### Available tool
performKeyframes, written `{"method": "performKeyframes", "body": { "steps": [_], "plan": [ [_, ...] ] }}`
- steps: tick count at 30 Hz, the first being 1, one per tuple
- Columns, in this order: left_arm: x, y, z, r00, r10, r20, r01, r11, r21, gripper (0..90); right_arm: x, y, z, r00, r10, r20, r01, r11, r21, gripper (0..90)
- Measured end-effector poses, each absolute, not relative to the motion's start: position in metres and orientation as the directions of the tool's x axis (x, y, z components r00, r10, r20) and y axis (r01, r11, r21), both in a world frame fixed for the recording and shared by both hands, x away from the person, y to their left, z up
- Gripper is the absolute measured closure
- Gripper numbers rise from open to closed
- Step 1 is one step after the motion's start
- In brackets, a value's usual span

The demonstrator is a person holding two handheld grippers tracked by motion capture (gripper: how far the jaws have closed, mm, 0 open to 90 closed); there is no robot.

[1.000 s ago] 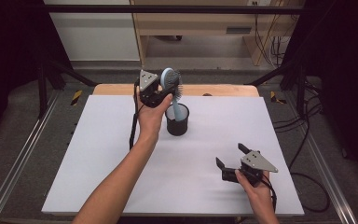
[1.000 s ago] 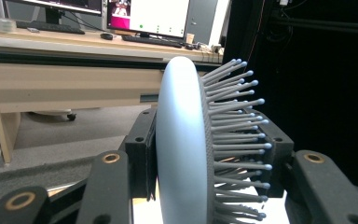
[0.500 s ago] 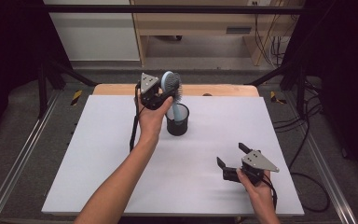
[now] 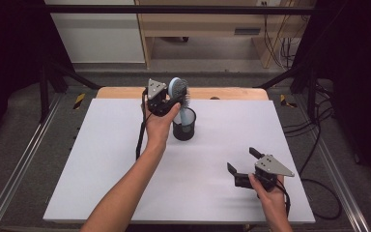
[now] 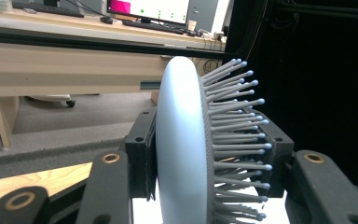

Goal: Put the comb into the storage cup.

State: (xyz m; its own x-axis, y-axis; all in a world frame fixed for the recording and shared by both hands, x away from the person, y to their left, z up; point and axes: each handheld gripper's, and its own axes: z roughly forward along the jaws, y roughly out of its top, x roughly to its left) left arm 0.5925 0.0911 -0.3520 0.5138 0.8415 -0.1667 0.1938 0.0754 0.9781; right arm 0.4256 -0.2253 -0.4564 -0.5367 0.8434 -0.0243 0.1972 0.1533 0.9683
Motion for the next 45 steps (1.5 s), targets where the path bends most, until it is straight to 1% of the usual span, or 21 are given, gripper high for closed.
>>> {"method": "performKeyframes", "body": {
  "steps": [12,45],
  "plan": [
    [0.593,0.088,-0.357,0.514,0.837,-0.188,0.211,0.089,0.973,50.4,0.426,-0.225,-0.457,-0.541,0.841,-0.02,0.206,0.156,0.966,3.7],
    [0.595,0.083,-0.371,0.511,0.842,-0.174,0.223,0.066,0.973,50.2,0.426,-0.224,-0.458,-0.547,0.836,-0.026,0.209,0.166,0.964,4.1]
  ]
}}
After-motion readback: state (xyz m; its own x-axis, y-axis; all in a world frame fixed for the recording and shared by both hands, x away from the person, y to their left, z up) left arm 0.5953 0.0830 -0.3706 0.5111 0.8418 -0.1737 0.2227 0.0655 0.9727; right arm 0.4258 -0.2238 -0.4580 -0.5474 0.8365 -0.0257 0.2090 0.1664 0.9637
